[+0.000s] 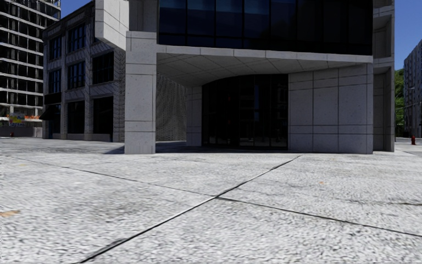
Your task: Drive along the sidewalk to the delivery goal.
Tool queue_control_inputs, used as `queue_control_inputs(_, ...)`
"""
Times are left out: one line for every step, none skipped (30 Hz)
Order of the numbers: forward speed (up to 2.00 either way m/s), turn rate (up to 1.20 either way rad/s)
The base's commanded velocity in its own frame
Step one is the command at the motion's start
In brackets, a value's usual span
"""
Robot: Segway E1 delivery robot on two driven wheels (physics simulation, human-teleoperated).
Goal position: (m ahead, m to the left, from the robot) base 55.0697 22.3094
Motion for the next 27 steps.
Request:
queue_control_inputs(1.39,0.59)
queue_control_inputs(1.39,0.59)
queue_control_inputs(1.39,0.59)
queue_control_inputs(1.38,0.59)
queue_control_inputs(1.38,0.59)
queue_control_inputs(1.38,0.59)
queue_control_inputs(1.38,0.59)
queue_control_inputs(1.38,0.59)
queue_control_inputs(1.38,0.59)
queue_control_inputs(1.38,0.59)
queue_control_inputs(1.38,0.59)
queue_control_inputs(1.38,0.59)
queue_control_inputs(1.38,0.59)
queue_control_inputs(1.38,0.59)
queue_control_inputs(1.38,0.58)
queue_control_inputs(1.38,0.58)
queue_control_inputs(1.38,0.58)
queue_control_inputs(1.41,0.58)
queue_control_inputs(2.00,0.58)
queue_control_inputs(2.00,0.58)
queue_control_inputs(2.00,0.58)
queue_control_inputs(2.00,0.57)
queue_control_inputs(2.00,0.55)
queue_control_inputs(2.00,0.50)
queue_control_inputs(2.00,0.42)
queue_control_inputs(2.00,0.42)
queue_control_inputs(2.00,0.39)
